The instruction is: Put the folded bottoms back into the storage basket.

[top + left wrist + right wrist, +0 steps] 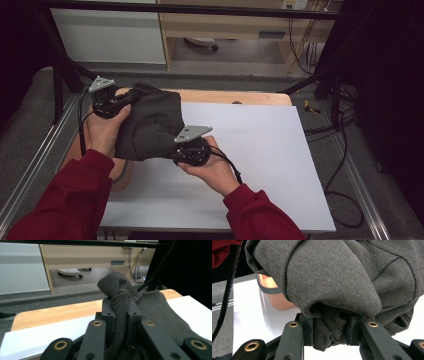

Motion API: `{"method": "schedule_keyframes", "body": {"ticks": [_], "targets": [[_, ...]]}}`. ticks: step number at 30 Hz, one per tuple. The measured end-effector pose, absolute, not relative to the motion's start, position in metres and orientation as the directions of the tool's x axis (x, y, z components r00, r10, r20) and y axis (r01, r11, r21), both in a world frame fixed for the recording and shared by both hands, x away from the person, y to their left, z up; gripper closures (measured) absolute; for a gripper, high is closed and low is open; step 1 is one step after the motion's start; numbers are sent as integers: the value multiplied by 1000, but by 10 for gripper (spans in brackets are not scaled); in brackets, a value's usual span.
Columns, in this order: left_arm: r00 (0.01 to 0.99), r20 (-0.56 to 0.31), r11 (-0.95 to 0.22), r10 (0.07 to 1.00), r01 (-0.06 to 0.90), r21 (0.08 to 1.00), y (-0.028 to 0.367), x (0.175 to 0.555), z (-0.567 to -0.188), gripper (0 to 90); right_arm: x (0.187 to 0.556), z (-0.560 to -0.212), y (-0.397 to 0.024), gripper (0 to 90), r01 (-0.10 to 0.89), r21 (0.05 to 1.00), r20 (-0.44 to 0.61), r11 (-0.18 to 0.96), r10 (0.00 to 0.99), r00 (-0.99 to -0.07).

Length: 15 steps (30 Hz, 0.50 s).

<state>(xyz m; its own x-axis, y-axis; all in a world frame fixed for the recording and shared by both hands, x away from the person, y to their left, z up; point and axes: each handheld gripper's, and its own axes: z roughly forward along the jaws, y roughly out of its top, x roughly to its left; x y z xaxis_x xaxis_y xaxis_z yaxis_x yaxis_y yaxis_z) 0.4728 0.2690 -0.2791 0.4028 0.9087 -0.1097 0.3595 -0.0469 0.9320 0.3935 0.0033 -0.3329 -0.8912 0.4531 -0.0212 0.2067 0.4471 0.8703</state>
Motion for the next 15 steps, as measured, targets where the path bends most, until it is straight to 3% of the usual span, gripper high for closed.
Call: {"method": "schedule_keyframes", "body": {"ticks": [15], "targets": [[358,-101,-40,928,365,930,307,473,-274,802,402,-329,42,660,193,871,-21,453,426,-904]]}}
